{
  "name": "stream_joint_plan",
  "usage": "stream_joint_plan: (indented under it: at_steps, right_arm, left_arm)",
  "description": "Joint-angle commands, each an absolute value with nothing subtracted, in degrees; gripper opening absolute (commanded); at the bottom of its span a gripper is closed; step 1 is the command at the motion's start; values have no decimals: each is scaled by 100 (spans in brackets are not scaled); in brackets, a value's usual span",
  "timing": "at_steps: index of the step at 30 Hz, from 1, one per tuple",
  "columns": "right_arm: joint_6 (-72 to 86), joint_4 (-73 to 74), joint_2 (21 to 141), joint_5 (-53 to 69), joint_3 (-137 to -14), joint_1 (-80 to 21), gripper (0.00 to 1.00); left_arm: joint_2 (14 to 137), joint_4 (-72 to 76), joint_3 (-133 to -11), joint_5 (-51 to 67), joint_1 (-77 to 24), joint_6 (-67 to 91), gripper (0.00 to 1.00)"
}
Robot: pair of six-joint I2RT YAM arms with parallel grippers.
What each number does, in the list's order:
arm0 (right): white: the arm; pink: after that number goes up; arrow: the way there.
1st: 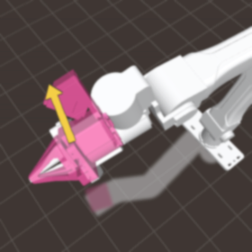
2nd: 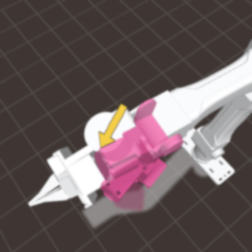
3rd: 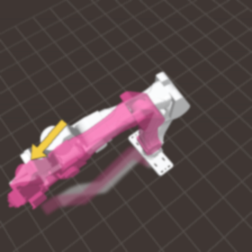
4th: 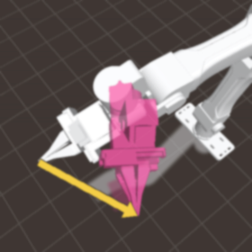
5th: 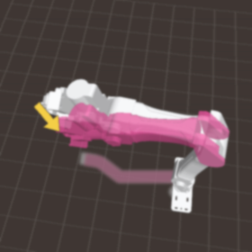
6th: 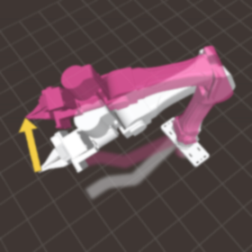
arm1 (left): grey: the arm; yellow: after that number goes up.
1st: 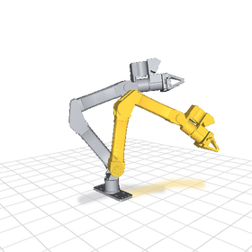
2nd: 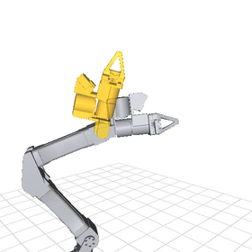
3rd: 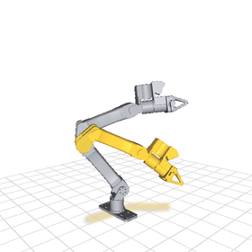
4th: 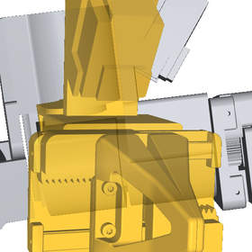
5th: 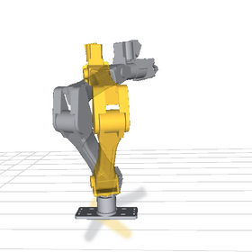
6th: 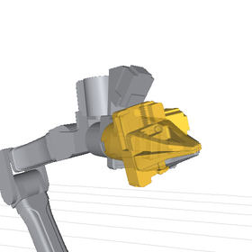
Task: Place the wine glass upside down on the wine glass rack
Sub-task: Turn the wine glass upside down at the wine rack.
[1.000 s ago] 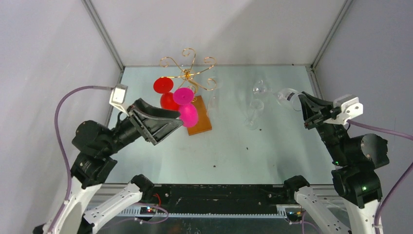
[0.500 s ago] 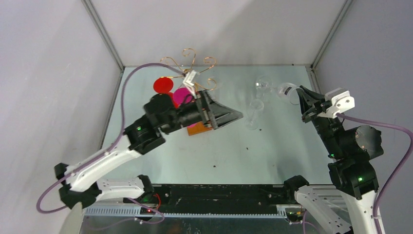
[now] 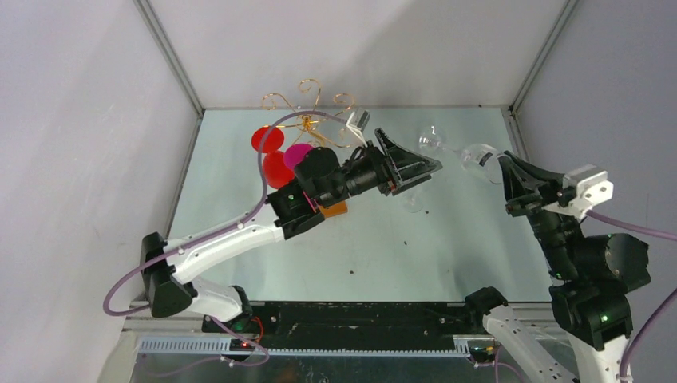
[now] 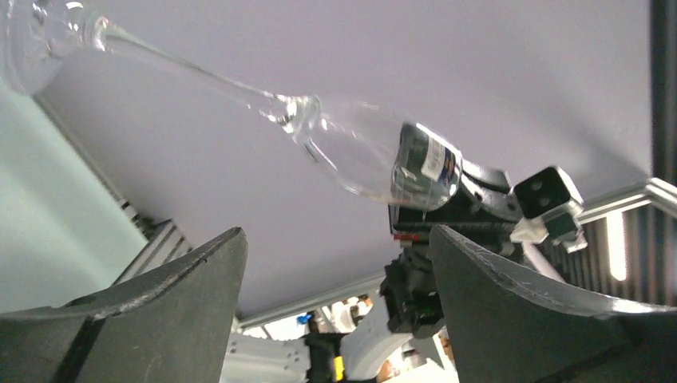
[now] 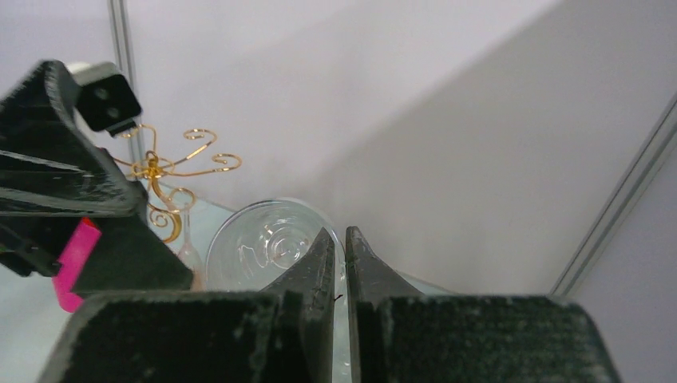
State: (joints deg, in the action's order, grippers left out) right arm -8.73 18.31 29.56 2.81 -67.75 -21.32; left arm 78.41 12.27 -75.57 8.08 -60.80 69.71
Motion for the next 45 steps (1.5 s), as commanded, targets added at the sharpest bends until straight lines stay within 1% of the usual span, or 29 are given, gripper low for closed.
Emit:
stream_joint_plan:
  at_steps: [1, 10, 13, 15, 25, 27, 32, 37, 39, 41, 45]
  right_arm:
    - [-432, 1274, 2700, 328, -6806, -2166, 0]
    - [-153, 1334, 2480, 408, -6767, -2152, 0]
    - [-126, 1357, 2439, 461, -6759, -2145, 0]
    - [-126, 1377, 2413, 490, -6765, -2132, 0]
    - [-217, 1514, 2233, 746, -6733, -2068, 0]
    - [-253, 1482, 2167, 813, -6662, -2059, 0]
    - [-432, 1478, 2024, 1140, -6556, -2029, 0]
    - [-593, 1598, 1947, 1304, -6548, -2014, 0]
    - [-654, 1667, 1907, 1396, -6540, -2012, 0]
    - [-719, 1759, 1864, 1515, -6542, -2013, 0]
    - [-783, 1939, 1771, 1648, -6543, -2003, 0]
  left_arm:
    - [8086, 2369, -7825, 599, -6185, 7758, 89]
    - [8769, 3115, -8159, 329, -6386, 8638, 82]
    - [9042, 3465, -8235, 225, -6438, 8885, 76]
    - [9168, 3595, -8297, 138, -6468, 9023, 74]
    - [9525, 3721, -8534, 18, -6521, 9358, 70]
    - [9562, 3760, -8545, 22, -6521, 9368, 67]
    - [9610, 3784, -8660, -154, -6521, 9351, 56]
    - [9615, 3696, -8788, -212, -6521, 9232, 48]
    - [9581, 3644, -8853, -234, -6521, 9122, 42]
    - [9549, 3525, -8960, -244, -6521, 8949, 40]
    - [9487, 3220, -9222, -217, -6521, 8573, 37]
